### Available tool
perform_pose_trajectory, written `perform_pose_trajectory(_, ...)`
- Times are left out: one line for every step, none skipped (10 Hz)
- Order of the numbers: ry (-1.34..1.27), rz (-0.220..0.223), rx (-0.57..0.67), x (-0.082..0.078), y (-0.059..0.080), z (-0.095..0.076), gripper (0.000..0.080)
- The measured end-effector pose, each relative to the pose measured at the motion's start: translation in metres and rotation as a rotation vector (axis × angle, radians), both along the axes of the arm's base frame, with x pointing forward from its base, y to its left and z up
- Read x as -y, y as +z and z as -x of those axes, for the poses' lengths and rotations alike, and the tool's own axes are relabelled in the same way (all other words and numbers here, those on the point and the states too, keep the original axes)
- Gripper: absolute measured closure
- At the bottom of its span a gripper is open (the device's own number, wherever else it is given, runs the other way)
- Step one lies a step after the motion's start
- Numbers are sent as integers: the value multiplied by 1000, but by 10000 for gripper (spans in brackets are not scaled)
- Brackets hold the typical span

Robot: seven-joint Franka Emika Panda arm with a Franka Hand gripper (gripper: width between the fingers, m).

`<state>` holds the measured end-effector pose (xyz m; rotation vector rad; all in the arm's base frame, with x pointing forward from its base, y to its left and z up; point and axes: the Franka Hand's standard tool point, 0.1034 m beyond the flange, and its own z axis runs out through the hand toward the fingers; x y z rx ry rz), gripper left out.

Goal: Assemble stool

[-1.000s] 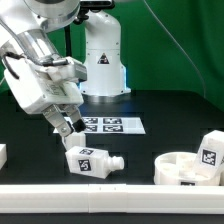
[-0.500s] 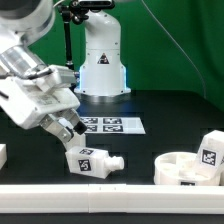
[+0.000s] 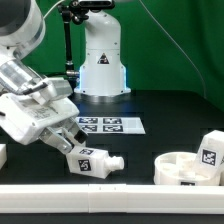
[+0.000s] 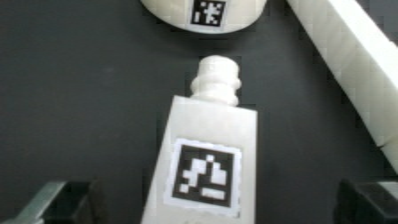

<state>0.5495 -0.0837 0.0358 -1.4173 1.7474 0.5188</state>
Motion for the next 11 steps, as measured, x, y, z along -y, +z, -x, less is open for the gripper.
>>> perform_pose_trajectory(0,0,-1,0,0,0,151)
perform_pose_trajectory(0,0,-1,0,0,0,151)
perform_pose_trajectory(-1,0,-1,0,0,0,151)
perform_pose_trajectory(-5,-4,-4,0,-2,1,151)
perform_pose_trajectory(-9,-11,-17,-1,-10,5,151)
perform_pose_trajectory(-5,-12,-25,-4,-15,7,151)
perform_pose_trajectory(-6,-19,-34,-7,-17,6,151)
perform_pose_trajectory(-11,-24,-41,-7,-18,6,151)
perform_pose_trajectory(-13,-25,-44,-7,-18,6,151)
perform_pose_trajectory(-12,-25,-45,-6,-18,6,151)
perform_pose_trajectory(-14,-25,-45,-5,-18,6,265)
